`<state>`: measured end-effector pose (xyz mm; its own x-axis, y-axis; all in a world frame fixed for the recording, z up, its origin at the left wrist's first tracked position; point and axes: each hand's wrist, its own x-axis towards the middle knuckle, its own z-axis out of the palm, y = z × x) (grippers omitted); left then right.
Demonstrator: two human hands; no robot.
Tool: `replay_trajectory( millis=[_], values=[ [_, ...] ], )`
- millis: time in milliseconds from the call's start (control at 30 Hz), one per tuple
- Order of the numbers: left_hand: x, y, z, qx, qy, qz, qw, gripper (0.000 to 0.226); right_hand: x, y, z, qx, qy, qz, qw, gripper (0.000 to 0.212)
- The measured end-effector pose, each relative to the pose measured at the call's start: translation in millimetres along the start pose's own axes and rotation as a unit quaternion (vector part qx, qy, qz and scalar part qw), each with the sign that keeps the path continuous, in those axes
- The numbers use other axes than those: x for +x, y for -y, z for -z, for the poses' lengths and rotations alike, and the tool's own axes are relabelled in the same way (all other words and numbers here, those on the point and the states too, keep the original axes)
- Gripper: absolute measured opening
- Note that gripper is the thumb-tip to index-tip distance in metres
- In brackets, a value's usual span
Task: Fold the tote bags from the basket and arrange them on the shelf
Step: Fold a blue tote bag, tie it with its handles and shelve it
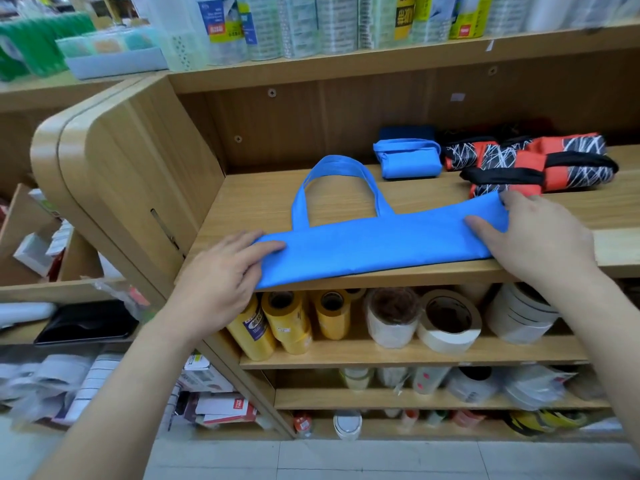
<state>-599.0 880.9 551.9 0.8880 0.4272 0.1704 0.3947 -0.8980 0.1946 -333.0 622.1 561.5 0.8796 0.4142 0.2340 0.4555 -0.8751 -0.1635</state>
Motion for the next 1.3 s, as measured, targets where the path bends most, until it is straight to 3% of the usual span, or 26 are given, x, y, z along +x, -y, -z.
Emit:
replay_trajectory(
  millis=[67,167,300,367,533,633,733,800,900,967,1033,1100,1167,1233,1300],
  values=[
    [-1,0,-2,0.005,-0.009,0.003,1.0,0.049,4,0,5,0.034,0.045,-0.004,0.998,0.062],
    [-7,1,-2,0.034,-0.023,-0.013,0.999,0.042,11,-1,13,0.175,0.11,-0.021,0.978,0.049],
    [-16,0,7,0.047,0.011,0.015,0.999,0.032,11,6,24,0.309,0.098,0.034,0.946,0.017],
    [-19,-5,15,0.076,0.009,0.011,0.997,0.026,13,14,39,0.348,0.064,0.092,0.931,0.01],
    [0,-45,37,0.004,-0.132,-0.187,0.973,0.023,24,46,92,0.385,0.06,0.264,0.883,0.02],
    [23,-70,48,-0.134,-0.036,-0.205,0.969,0.032,30,74,112,0.35,0.094,0.339,0.868,0.023],
    [39,-74,41,-0.208,0.071,-0.188,0.957,0.035,41,97,115,0.34,0.096,0.37,0.859,0.025],
    [44,-68,28,-0.253,0.04,-0.142,0.956,0.031,48,109,108,0.34,0.053,0.376,0.86,0.031],
    [55,-55,17,-0.361,-0.04,-0.041,0.931,0.036,49,118,88,0.269,-0.091,0.364,0.887,0.065],
    [65,-46,11,-0.393,-0.073,0.006,0.917,0.033,38,119,66,0.244,-0.113,0.395,0.879,0.068],
    [72,-37,3,-0.363,-0.079,0.034,0.928,0.034,24,115,32,0.243,-0.022,0.468,0.85,0.046],
    [74,-28,-8,-0.273,-0.075,0.041,0.958,0.031,10,108,-2,0.233,0.114,0.486,0.835,0.028],
    [73,-21,-13,-0.17,-0.079,0.059,0.981,0.024,4,98,-25,0.241,0.178,0.448,0.842,0.037],
    [67,-16,-10,-0.076,-0.119,0.064,0.988,0.026,2,93,-31,0.247,0.185,0.428,0.849,0.05],
    [55,-10,-1,-0.072,-0.137,-0.035,0.987,0.028,1,92,-27,0.245,0.206,0.422,0.848,0.061]
  ],
)
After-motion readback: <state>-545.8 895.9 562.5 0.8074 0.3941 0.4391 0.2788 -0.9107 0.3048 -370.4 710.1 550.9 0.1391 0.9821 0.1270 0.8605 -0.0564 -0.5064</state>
